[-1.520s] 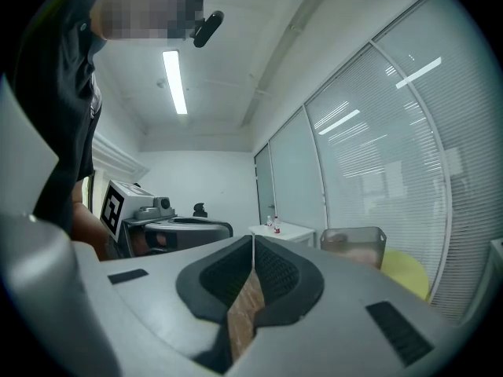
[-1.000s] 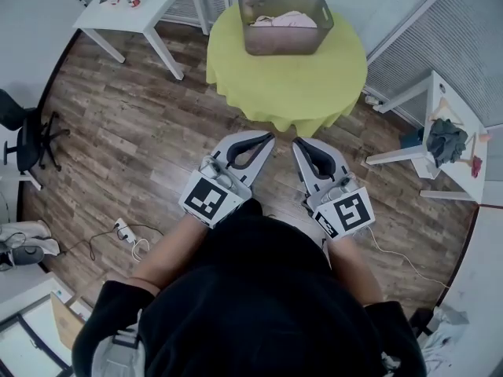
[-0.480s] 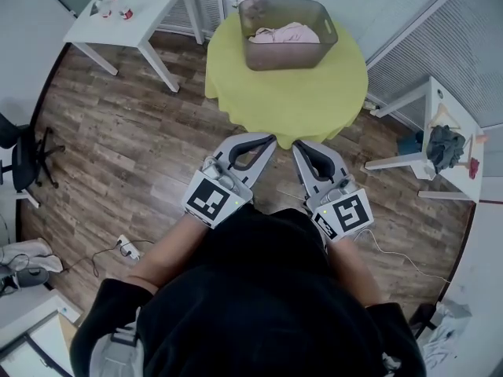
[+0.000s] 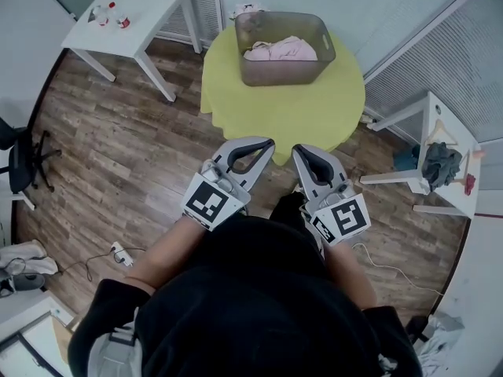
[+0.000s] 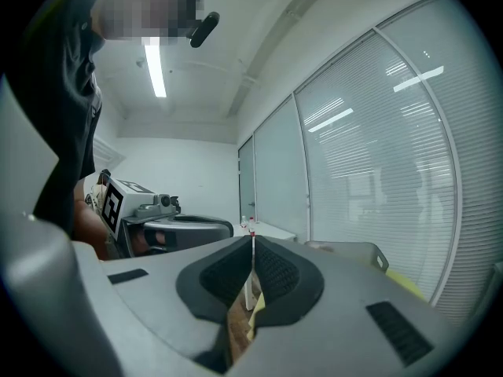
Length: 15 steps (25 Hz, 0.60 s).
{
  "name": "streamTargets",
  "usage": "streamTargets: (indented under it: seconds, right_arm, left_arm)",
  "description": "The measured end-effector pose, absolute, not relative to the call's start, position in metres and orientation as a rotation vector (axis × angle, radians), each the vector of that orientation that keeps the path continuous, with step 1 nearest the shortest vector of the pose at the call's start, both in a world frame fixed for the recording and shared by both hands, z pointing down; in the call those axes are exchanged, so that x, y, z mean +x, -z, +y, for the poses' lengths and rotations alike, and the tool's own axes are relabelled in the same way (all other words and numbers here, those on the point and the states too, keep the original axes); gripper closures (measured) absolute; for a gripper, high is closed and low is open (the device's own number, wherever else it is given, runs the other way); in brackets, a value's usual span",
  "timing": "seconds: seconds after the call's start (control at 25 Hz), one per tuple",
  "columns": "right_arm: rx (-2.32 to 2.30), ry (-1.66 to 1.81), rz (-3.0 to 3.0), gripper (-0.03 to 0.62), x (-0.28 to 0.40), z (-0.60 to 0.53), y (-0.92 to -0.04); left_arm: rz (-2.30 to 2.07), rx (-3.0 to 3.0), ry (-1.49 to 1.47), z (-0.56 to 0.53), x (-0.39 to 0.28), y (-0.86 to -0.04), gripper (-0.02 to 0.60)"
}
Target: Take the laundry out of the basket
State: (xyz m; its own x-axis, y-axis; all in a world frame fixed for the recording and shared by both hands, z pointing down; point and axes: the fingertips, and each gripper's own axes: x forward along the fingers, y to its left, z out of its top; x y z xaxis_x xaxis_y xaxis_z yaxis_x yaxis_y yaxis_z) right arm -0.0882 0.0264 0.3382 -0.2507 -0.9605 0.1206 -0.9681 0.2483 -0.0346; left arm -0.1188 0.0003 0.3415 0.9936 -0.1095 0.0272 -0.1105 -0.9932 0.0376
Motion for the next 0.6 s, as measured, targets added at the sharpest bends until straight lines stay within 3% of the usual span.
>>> streamTargets:
  seconds: [0.6]
  right_arm:
    - [1.714,-0.13,-2.564,0.569,0.056,-0.027,-0.339]
  left_arm:
    - [-0.362,3.096,-0.179,-0.044,0.02,-0.351,0.571]
